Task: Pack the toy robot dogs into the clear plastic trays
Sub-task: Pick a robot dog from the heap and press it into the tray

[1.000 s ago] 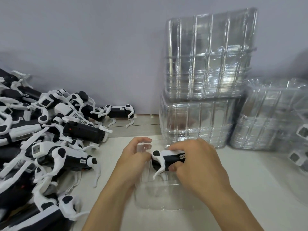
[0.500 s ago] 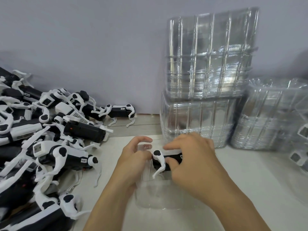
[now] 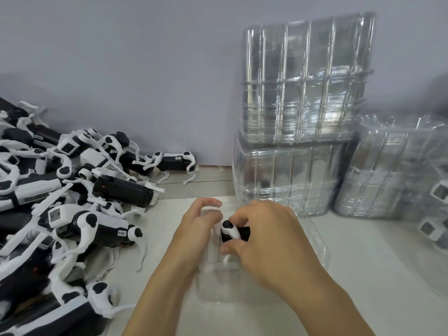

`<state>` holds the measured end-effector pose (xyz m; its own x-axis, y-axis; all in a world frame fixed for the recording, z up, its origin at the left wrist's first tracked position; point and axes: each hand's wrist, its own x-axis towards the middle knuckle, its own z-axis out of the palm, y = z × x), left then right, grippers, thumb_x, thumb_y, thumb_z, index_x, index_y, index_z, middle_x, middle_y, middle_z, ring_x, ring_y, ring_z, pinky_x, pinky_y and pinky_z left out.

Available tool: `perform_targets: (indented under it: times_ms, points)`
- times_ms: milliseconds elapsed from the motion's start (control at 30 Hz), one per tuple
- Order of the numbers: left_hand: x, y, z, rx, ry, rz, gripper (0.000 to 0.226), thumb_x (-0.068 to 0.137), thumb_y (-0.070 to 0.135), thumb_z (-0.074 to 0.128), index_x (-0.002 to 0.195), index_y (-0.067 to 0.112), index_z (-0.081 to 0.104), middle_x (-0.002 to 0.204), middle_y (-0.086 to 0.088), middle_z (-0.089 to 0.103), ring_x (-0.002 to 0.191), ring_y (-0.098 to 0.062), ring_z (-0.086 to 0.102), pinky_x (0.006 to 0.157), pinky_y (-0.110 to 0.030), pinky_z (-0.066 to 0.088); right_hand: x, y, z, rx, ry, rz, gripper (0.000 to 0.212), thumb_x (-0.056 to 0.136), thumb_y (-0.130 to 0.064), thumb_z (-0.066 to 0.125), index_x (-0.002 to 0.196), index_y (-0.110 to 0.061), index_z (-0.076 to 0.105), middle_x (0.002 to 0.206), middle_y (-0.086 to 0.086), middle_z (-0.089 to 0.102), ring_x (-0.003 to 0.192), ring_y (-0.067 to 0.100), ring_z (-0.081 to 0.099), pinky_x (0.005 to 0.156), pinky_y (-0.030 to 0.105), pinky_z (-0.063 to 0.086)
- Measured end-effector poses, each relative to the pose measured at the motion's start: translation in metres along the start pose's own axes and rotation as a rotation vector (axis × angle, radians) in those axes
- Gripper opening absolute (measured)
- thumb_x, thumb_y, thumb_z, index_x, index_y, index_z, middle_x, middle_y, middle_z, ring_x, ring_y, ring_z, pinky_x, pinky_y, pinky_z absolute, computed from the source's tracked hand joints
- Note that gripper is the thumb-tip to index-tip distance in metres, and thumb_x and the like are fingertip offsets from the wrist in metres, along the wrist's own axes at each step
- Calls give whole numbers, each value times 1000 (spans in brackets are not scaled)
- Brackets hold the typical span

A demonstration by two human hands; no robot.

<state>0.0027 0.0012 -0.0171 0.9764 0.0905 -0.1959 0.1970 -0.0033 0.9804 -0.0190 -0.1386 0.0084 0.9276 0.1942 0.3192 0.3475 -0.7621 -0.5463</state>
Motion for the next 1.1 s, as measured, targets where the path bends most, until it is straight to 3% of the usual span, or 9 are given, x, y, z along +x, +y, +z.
perform_targets:
  times_ms: [167,267,300,400,533,733,867,1100]
  points:
    - [1,-2,-8,50,-78,51,31,68,39,73,98,39,67,111,-3,68,100,-27,67,105,-56,46,1,3,-4,13,-48,-4,16,75,-41,82,71,-29,71,65,-11,56,72,2,51,65,15,28]
    - [2,-2,-9,69,-74,60,32,69,39,74,100,38,68,116,-4,68,108,-28,66,109,-55,43,3,6,-12,64,-136,7,12,81,-37,79,72,-32,73,71,-4,61,72,8,57,62,18,40]
    - [3,-3,-10,76,-68,60,31,70,39,75,101,39,68,114,-2,69,108,-26,66,109,-53,43,4,10,-18,92,-156,30,4,81,-36,80,82,-34,76,79,-7,64,76,6,58,66,16,43]
    - [6,-7,-13,83,-57,57,19,83,30,78,97,40,69,104,5,74,107,-23,65,106,-43,42,5,33,-45,132,-160,139,21,76,-38,84,92,-45,72,102,-19,60,93,-3,56,77,12,41]
    - [8,-9,-14,96,-44,39,17,91,26,71,100,41,69,108,6,72,107,-20,64,101,-39,41,-1,54,-74,30,-211,229,29,68,-50,86,90,-52,67,106,-21,54,106,2,49,94,32,41]
    - [8,-9,-14,107,-49,60,17,91,26,72,100,41,69,110,7,71,105,-17,66,100,-37,43,2,56,-68,106,-175,263,21,73,-36,88,73,-45,69,99,-22,60,94,-11,51,69,10,31]
    - [9,-8,-13,123,-51,80,16,90,28,72,97,42,68,103,11,73,98,-12,67,88,-32,42,4,59,-63,118,-138,305,22,72,-31,89,81,-41,71,99,-19,61,92,-9,53,66,10,33]
    - [7,-5,-10,124,-45,90,17,90,29,73,93,43,66,106,9,73,100,-12,68,83,-31,41,2,64,-55,137,-85,396,28,67,-23,93,72,-39,71,94,-13,53,85,-3,50,63,16,34]
